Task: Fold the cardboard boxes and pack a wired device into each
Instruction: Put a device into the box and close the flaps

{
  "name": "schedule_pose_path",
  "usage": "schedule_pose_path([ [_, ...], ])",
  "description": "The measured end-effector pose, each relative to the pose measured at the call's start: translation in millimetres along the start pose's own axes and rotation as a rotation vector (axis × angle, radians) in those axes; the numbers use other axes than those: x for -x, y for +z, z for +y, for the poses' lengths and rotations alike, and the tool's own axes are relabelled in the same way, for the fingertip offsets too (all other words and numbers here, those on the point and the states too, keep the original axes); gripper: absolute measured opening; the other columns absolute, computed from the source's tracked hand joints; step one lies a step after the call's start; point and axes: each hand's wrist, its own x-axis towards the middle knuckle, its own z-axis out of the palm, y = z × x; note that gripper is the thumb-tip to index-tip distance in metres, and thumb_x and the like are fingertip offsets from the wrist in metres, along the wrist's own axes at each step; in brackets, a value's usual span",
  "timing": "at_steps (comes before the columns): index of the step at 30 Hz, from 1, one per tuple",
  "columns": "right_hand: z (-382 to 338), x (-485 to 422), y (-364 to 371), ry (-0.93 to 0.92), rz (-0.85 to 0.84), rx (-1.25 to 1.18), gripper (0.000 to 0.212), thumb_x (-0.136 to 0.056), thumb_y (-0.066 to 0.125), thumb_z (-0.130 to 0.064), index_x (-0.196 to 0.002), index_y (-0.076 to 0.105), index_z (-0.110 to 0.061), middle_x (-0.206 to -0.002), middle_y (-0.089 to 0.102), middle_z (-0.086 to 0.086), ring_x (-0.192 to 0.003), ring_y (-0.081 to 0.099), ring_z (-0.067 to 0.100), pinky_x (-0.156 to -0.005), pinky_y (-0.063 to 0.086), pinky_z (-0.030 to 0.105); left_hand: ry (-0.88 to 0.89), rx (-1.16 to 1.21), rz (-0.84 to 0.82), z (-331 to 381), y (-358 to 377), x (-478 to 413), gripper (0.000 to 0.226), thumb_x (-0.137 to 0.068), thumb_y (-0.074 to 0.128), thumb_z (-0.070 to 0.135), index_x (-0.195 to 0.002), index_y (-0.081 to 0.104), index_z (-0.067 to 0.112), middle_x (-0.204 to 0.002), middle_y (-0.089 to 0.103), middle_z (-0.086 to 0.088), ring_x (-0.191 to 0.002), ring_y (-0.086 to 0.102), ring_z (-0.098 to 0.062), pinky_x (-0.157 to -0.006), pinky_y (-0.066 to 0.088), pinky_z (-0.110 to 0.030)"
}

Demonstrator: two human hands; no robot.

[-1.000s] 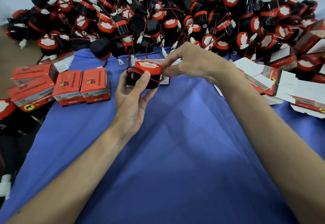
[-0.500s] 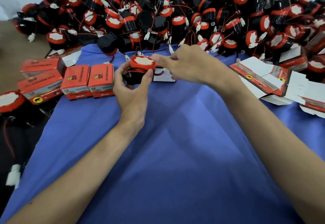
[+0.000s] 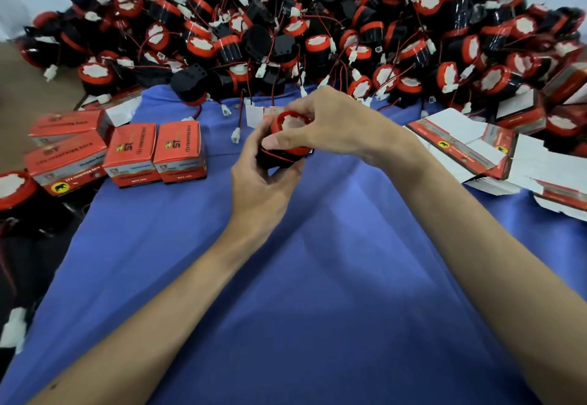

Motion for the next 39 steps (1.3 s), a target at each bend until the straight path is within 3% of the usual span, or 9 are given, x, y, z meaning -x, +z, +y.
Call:
schedule_pose_path([
  [4, 0, 1, -2, -0.046, -0.048, 0.021, 0.061, -0.068, 0.079, -0.046, -0.107, 0.066, -0.001, -0.102, 0.069, 0.014, -0.096, 0.065, 0.027, -0.088, 0.052, 0.048, 0.012, -0.034, 0.001, -4, -2, -1, 0.057, -0.083, 0.069, -0.006, -0.132, 0.050, 0.016, -0.118, 0.063, 0.011, -0.108, 0.063, -0.002, -0.084, 0.052, -0.019],
  [9, 2, 5, -7, -0.159, -0.065, 0.072, 0.064, -0.073, 0.079, -0.039, -0.133, 0.056, -0.027, -0.130, 0.059, -0.014, -0.111, 0.050, -0.006, -0.098, 0.040, 0.012, -0.011, -0.014, -0.017, -4, -4, -2, 0.057, -0.082, 0.072, 0.001, -0.132, 0.050, 0.016, -0.119, 0.064, 0.008, -0.110, 0.062, -0.003, -0.086, 0.050, -0.018],
  [14, 3, 4, -9, -0.250, -0.042, 0.245, 0.065, -0.076, 0.078, -0.039, -0.135, 0.053, -0.027, -0.141, 0.048, -0.002, -0.125, 0.044, 0.007, -0.093, 0.031, 0.012, -0.086, 0.049, -0.083, -2, -8, -4, 0.057, -0.083, 0.069, -0.006, -0.132, 0.048, 0.016, -0.121, 0.064, 0.000, -0.114, 0.062, -0.009, -0.091, 0.050, -0.022],
  [19, 4, 8, -17, -0.217, -0.164, 0.270, 0.068, -0.077, 0.076, -0.035, -0.139, 0.050, -0.024, -0.140, 0.052, -0.008, -0.126, 0.049, 0.007, -0.107, 0.037, 0.027, -0.265, 0.245, -0.257, 0, -10, -5, 0.052, -0.078, 0.063, -0.002, -0.127, 0.051, 0.013, -0.113, 0.066, -0.003, -0.113, 0.062, -0.020, -0.101, 0.050, -0.034],
  [24, 0, 10, -18, -0.207, -0.239, 0.386, 0.077, -0.070, 0.084, -0.027, -0.138, 0.049, -0.029, -0.135, 0.057, -0.008, -0.126, 0.049, 0.012, -0.107, 0.039, 0.036, -0.402, 0.357, -0.297, -3, -16, -8, 0.066, -0.083, 0.044, -0.022, -0.140, 0.040, 0.010, -0.105, 0.070, 0.002, -0.098, 0.069, -0.015, -0.077, 0.056, -0.024],
  [29, 0, 8, -14, -0.217, -0.202, 0.548, 0.072, -0.069, 0.083, -0.038, -0.133, 0.053, -0.025, -0.124, 0.062, -0.001, -0.117, 0.051, 0.019, -0.099, 0.044, 0.041, -0.449, 0.401, -0.299, -1, -16, -12, 0.075, -0.064, 0.049, -0.001, -0.138, 0.045, 0.014, -0.105, 0.068, -0.001, -0.092, 0.069, -0.017, -0.076, 0.058, -0.028],
  [33, 1, 11, -11, -0.236, -0.162, 0.495, 0.061, -0.069, 0.082, -0.041, -0.124, 0.061, -0.024, -0.107, 0.066, -0.002, -0.097, 0.057, 0.017, -0.087, 0.049, 0.035, -0.459, 0.435, -0.314, -2, -20, -11, 0.072, -0.070, 0.045, 0.012, -0.143, 0.040, 0.015, -0.115, 0.066, -0.005, -0.091, 0.068, -0.023, -0.075, 0.059, -0.038],
  [36, 7, 10, -18, -0.211, -0.143, 0.469, 0.052, -0.069, 0.080, -0.040, -0.116, 0.065, -0.023, -0.098, 0.069, -0.001, -0.090, 0.061, 0.018, -0.082, 0.050, 0.031, -0.339, 0.179, -0.348, -2, -23, -14, 0.056, -0.082, 0.042, 0.031, -0.138, 0.042, 0.027, -0.129, 0.058, -0.001, -0.102, 0.063, -0.016, -0.067, 0.055, -0.035],
  [39, 22, 11, -43, -0.149, -0.015, 0.415, 0.046, -0.068, 0.078, -0.040, -0.103, 0.068, -0.013, -0.093, 0.070, 0.004, -0.089, 0.062, 0.024, -0.083, 0.047, 0.034, -0.072, -0.224, -0.110, -7, -24, -32, 0.039, -0.087, 0.041, 0.038, -0.124, 0.050, 0.028, -0.125, 0.045, 0.001, -0.100, 0.053, -0.005, -0.078, 0.049, -0.029],
])
